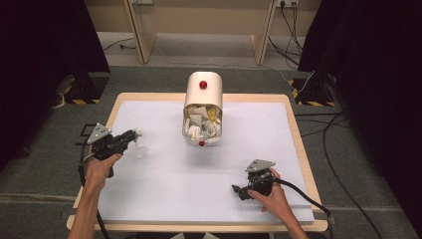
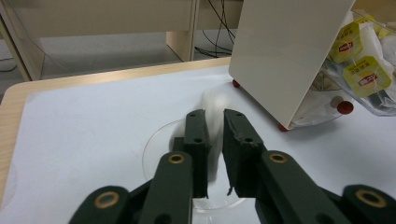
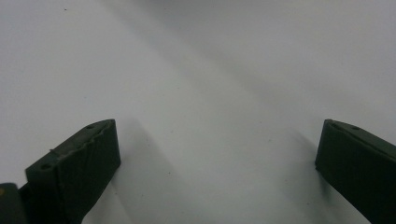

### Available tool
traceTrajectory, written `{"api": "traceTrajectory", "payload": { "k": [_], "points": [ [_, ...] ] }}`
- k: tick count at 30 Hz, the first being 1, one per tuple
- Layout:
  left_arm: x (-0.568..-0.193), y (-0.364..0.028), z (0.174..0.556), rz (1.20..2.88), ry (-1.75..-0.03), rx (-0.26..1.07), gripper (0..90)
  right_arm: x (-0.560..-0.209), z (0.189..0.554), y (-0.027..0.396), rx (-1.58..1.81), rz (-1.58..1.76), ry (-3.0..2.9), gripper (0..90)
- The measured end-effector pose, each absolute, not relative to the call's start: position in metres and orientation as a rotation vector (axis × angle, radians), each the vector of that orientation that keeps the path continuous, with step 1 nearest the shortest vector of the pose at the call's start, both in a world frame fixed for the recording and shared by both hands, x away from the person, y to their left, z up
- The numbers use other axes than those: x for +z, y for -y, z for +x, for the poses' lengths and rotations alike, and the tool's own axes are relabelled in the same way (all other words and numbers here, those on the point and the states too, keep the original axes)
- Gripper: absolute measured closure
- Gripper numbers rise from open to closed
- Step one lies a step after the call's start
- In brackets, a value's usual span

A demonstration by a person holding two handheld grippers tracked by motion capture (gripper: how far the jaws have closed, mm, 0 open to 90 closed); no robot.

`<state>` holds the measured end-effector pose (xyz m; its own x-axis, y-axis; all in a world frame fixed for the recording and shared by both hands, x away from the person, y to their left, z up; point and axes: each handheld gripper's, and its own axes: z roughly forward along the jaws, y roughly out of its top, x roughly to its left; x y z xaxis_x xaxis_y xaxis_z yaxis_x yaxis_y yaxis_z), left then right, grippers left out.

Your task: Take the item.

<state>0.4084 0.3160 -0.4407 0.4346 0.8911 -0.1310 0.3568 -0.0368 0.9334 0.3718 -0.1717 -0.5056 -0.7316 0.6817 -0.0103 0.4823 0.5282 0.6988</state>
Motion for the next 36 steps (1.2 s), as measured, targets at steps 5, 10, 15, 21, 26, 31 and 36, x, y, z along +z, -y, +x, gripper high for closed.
{"api": "traceTrajectory", "payload": {
  "k": [5,10,15,21,26,31,36],
  "points": [
    [-0.440,-0.316,0.408,1.592,-1.110,0.612,70.6,-0.506,0.372,0.172,1.008,0.973,-2.488,0.5],
    [-0.437,-0.314,0.407,1.585,-1.096,0.599,61.6,-0.506,0.372,0.172,1.008,0.973,-2.488,0.5],
    [-0.434,-0.312,0.406,1.583,-1.086,0.582,51.6,-0.506,0.372,0.172,1.008,0.973,-2.488,0.5],
    [-0.434,-0.305,0.405,1.611,-1.060,0.557,44.0,-0.506,0.372,0.172,1.008,0.973,-2.488,0.5],
    [-0.432,-0.296,0.404,1.647,-1.031,0.532,37.1,-0.506,0.372,0.172,1.008,0.973,-2.488,0.5],
    [-0.431,-0.288,0.400,1.670,-1.015,0.529,29.2,-0.506,0.372,0.172,1.008,0.973,-2.488,0.5],
    [-0.432,-0.276,0.396,1.710,-0.989,0.512,23.7,-0.506,0.372,0.172,1.008,0.973,-2.488,0.5]
  ]
}}
